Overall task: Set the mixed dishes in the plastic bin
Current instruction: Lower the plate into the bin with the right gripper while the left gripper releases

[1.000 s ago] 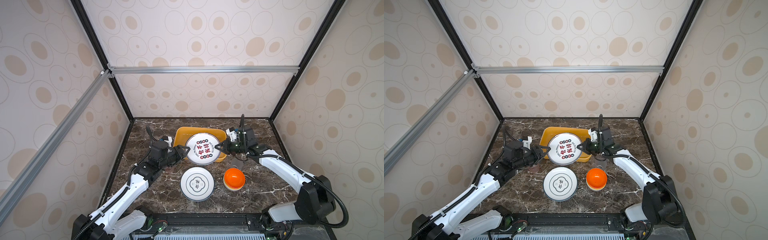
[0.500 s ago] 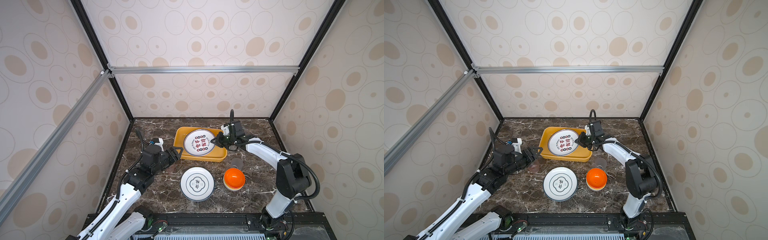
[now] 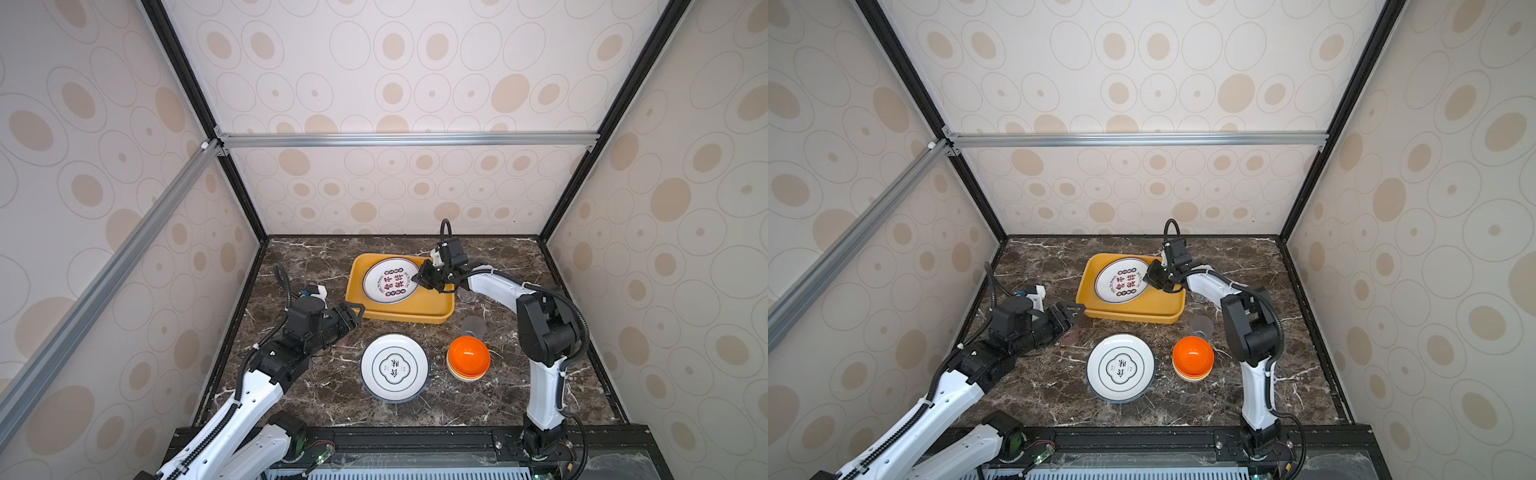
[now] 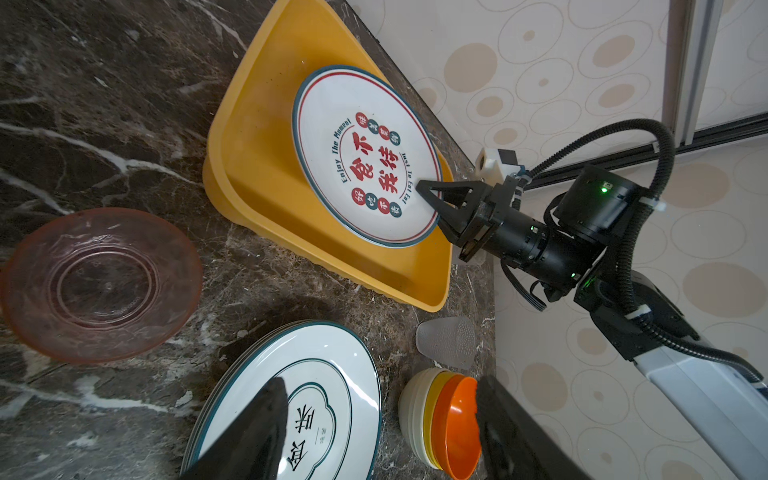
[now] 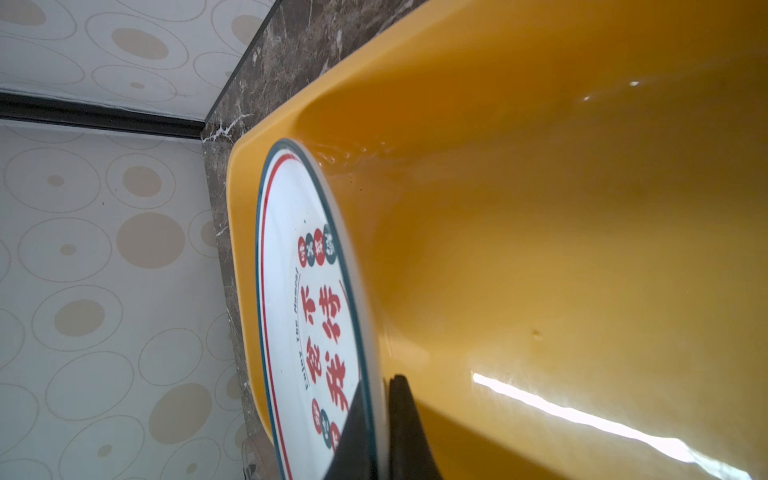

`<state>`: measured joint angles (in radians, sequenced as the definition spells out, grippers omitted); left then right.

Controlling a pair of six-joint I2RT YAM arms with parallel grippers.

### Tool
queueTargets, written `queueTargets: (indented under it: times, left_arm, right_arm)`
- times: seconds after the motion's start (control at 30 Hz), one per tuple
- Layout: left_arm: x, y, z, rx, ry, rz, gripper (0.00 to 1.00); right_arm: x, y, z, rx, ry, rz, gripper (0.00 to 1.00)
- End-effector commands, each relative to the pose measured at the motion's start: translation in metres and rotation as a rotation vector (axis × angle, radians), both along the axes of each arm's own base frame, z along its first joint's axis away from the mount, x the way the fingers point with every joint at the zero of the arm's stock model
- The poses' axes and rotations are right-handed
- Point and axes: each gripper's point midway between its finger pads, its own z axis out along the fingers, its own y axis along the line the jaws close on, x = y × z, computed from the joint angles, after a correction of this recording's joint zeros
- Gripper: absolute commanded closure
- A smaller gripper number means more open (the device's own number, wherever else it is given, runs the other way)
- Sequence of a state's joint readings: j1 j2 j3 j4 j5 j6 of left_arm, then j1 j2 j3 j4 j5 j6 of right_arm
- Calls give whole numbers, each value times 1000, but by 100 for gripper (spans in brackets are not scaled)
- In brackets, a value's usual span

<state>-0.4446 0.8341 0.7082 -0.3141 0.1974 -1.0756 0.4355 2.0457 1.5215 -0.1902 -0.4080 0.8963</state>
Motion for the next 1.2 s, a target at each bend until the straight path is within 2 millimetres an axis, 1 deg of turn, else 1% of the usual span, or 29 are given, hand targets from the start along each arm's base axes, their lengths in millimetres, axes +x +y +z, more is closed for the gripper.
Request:
queueTargets:
  times: [0.0,0.17,0.4,0.67,0.87,0.93,1.07,1.17]
  left_arm:
    - [0,4,-2,17,-5,5,28]
    - [-2,5,-5,18,1,9,28]
    - [-2,6,-9,21,10,11,28]
    - [-2,6,-14,23,18,11,28]
    - [-2,6,-15,21,20,11,28]
    - [-2,6,-16,21,21,11,28]
    - [-3,6,-18,20,25,8,28]
    - [-3,6,-17,20,23,9,28]
  right_arm:
    - [14,17,14,37,-49,1,100]
    - [22,25,0,40,-35,-1,100]
    - [27,34,-11,39,-23,9,100]
    - [25,40,-21,44,-10,18,100]
    - [21,41,-35,45,13,18,98]
    - [20,40,-39,43,19,16,94]
    - [15,35,-46,20,39,6,77]
    - [12,29,-50,-2,48,-4,70]
